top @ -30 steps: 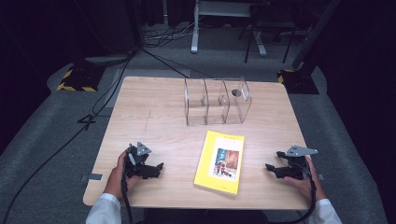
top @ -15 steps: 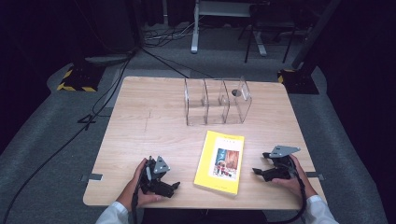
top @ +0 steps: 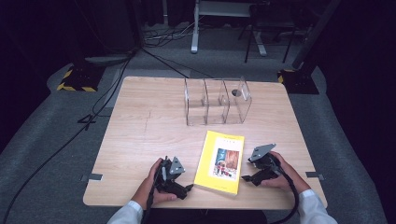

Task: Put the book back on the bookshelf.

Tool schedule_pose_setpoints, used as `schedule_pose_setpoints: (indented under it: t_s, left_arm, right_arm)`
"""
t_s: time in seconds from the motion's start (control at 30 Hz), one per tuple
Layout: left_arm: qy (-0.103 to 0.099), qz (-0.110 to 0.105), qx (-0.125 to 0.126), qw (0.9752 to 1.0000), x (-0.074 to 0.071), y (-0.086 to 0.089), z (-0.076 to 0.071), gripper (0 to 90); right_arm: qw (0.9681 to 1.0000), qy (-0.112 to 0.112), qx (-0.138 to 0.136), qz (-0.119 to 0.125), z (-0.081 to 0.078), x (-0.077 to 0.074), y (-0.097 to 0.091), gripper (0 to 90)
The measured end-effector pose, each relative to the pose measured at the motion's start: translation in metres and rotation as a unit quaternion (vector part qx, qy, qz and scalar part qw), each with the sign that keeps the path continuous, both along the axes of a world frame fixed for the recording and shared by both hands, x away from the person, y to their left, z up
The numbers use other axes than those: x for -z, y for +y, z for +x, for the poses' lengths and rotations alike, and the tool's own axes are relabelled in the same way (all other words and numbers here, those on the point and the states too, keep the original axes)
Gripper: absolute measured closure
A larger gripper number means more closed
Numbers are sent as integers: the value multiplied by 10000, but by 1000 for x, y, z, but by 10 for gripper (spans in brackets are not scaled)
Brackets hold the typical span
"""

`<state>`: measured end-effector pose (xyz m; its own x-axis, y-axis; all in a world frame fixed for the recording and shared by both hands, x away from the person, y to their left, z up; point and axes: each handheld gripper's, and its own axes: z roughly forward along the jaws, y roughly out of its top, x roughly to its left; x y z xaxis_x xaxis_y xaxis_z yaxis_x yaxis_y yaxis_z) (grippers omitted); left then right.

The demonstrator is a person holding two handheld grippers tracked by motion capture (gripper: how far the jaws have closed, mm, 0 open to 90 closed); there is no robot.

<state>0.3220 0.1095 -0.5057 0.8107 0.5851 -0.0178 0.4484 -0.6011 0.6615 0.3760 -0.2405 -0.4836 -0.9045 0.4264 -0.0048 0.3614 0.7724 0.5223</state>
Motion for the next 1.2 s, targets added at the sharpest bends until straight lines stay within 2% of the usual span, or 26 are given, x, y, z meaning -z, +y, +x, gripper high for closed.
schedule_pose_setpoints:
  t_s: [0.2,0.23,0.33,0.43,0.57,0.7,0.77,0.93,0.97,1.1,1.2]
  left_arm:
    - [8,13,279,9996,0,-9,6,1]
    - [6,18,303,9995,0,-9,7,1]
    - [4,17,332,9994,0,-9,8,1]
    - [0,15,365,9993,0,-9,8,1]
    - [-10,-8,350,9994,0,-9,8,1]
    - [9,-4,341,9994,0,-8,8,2]
    - [4,1,331,9995,0,-6,9,3]
    - [3,3,222,9998,0,3,13,3]
    - [-13,10,220,9998,0,4,14,3]
    - [-17,8,151,9999,0,9,16,5]
    - [-14,0,105,9999,0,12,16,6]
  right_arm:
    - [9984,158,-390,-375,1,-4,16,190]
    - [9984,158,-390,-375,1,-4,16,190]
    - [9947,244,-753,-663,-5,-7,19,195]
    - [9944,278,-690,-757,-5,-8,22,189]
    - [9957,255,-602,-660,-7,-6,25,172]
    - [9954,253,-641,-671,-9,-6,30,163]
    - [9960,212,-638,-590,-10,-5,29,161]
    - [9974,63,-708,-143,-13,-1,27,173]
    - [9980,41,-626,-71,-13,0,26,187]
    - [9982,-2,-584,136,-15,0,25,242]
    - [9982,-66,-555,199,-18,-1,25,250]
